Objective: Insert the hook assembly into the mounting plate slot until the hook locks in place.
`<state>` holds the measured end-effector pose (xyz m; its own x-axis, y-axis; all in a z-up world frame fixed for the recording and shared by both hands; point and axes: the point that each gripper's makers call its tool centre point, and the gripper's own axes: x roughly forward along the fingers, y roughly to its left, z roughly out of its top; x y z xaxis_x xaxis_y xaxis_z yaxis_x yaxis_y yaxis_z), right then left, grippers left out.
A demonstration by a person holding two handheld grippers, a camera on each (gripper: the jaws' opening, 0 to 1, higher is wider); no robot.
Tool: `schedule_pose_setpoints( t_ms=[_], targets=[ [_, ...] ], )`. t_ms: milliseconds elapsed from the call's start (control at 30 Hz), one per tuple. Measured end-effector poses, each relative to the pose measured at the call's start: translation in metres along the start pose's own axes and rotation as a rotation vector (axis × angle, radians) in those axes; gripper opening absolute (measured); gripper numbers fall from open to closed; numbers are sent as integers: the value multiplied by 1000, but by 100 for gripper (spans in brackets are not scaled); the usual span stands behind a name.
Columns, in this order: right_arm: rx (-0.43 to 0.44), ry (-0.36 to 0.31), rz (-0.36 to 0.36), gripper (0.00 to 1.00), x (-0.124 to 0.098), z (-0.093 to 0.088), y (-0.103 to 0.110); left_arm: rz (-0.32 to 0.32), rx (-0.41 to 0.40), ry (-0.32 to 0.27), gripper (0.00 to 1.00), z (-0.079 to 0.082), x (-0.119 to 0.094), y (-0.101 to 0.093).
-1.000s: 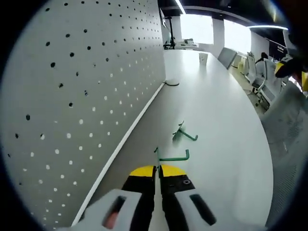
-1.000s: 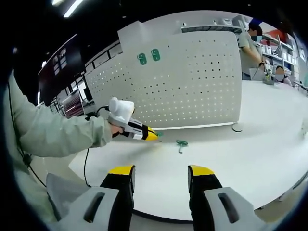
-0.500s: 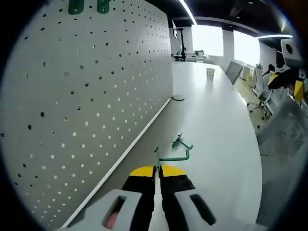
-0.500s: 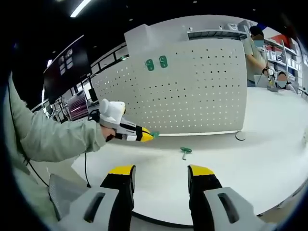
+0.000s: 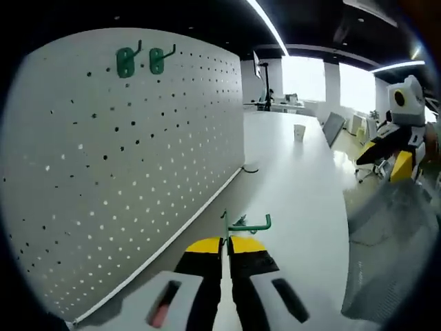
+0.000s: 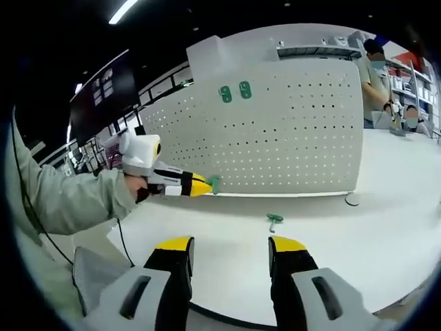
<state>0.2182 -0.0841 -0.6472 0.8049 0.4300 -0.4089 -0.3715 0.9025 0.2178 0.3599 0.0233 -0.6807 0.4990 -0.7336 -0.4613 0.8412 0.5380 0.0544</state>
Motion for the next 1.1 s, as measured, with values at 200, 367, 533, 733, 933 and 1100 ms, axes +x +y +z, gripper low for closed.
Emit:
schedule_pose_setpoints(
  t_ms=[200,367,533,733,933,1100],
  targets=[
    [-17,-11,14,42,-2,7,3,40,-17,-71,3,21,-21,-6],
    [-21,-21,13,41,-3,11,1,51,-100,-145,3,38,-36,-13],
    [-22,-28,20,41,-5,13,2,67,-133,-210,3,49,-49,-23],
    [-32,-55,42,41,-8,27,10,80,-175,-293,3,62,-64,-34],
    [-51,-95,73,40,-8,47,22,89,-189,-334,3,67,-74,-42],
    [-60,-132,108,38,-5,63,35,95,-199,-362,3,70,-82,-46]
  ],
)
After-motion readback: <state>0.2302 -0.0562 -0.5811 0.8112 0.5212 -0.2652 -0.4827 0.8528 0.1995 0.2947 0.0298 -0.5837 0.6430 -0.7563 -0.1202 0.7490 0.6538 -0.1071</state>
